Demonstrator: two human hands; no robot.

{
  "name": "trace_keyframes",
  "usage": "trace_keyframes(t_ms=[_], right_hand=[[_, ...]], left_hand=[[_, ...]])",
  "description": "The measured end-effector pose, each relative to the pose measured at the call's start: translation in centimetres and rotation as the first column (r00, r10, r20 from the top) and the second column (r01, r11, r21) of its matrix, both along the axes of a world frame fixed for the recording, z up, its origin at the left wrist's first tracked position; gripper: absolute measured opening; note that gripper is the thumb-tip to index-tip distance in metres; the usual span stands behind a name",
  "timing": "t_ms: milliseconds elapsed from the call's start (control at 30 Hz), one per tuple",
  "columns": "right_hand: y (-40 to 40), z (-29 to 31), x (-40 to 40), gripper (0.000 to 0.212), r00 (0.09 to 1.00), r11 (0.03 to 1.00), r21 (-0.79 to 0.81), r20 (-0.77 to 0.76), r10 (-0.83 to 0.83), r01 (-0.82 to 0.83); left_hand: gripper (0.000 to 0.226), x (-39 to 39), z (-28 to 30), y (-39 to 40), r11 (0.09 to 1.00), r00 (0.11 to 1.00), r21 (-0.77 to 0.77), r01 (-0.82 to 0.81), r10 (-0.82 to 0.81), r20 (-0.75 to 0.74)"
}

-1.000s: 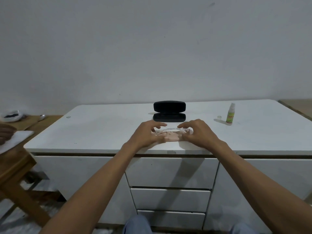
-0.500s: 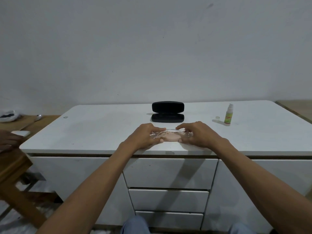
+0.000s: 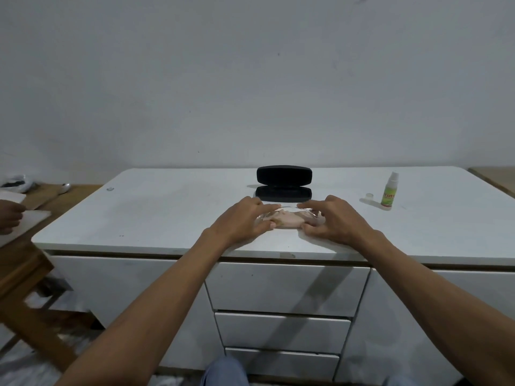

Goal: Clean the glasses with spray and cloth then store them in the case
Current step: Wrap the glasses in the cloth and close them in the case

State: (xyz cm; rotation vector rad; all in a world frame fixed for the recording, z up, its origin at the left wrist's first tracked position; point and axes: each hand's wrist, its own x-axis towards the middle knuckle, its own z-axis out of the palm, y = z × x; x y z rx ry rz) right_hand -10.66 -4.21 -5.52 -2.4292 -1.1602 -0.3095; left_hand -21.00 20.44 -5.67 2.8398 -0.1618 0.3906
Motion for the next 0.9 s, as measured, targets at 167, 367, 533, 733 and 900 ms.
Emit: trace_keyframes(t_ms=[167,367,533,733,900], right_hand=[[2.0,1.0,2.2,0.057,0.998,0.996,0.080,0.053,-0.028,0.024],[4.5,1.3,6.5,0.055,0.995,0.993,0.111,0.093,-0.044,0.033],[6.0,0.5,8.9,0.058,0.996,0.992,0.119,0.078,-0.041,0.031],[6.2,-0.3,10.1,0.056,0.997,0.993,0.118,0.069,-0.026,0.018],[6.0,0.0,9.9,0.053,0.999,0.995,0.100,0.033,-0.010,0.006]], left_hand=[[0.046,3.1,1.7,1.5,0.998,0.997,-0.060,-0.032,0.036,0.063],[0.046,7.8,1.7,3.4,0.987,0.993,-0.144,-0.070,0.083,0.085],[0.046,9.7,-0.4,3.5,0.920,0.980,-0.377,-0.103,0.159,0.122],[0.046,10.6,-2.5,2.9,0.876,0.964,-0.473,-0.094,0.198,0.175],[0.045,10.3,-3.2,2.8,0.896,0.960,-0.436,-0.086,0.192,0.205]])
